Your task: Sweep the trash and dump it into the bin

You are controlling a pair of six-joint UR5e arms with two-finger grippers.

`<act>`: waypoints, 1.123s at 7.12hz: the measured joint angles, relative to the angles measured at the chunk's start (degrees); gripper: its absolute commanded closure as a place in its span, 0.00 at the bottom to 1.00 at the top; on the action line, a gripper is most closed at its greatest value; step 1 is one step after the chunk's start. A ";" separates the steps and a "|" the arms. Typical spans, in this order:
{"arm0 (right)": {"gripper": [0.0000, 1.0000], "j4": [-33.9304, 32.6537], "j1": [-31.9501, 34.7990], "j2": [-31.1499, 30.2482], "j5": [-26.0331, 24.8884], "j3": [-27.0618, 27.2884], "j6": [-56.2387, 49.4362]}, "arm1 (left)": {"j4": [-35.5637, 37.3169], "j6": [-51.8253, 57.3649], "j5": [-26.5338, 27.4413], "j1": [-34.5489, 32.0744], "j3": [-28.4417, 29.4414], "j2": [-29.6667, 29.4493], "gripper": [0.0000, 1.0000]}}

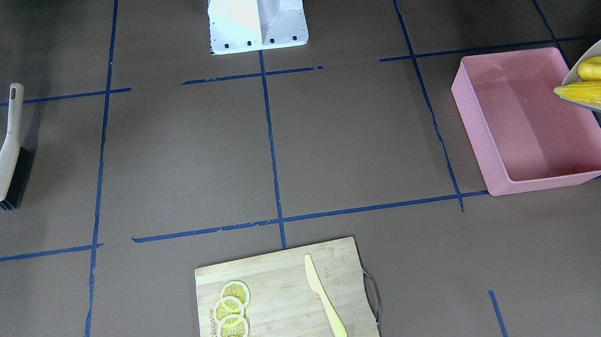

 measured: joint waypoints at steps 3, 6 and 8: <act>0.00 0.57 0.94 0.13 -0.20 -0.12 -0.21 | 6.91 2.07 1.32 0.36 -5.40 -0.30 0.99; 0.00 0.68 1.21 0.14 -0.42 -0.20 -0.22 | 8.66 2.83 2.55 0.50 -7.00 -0.74 0.99; 0.00 0.70 1.59 0.14 -0.46 -0.20 -0.22 | 9.05 4.10 2.89 0.29 -7.34 -1.10 0.99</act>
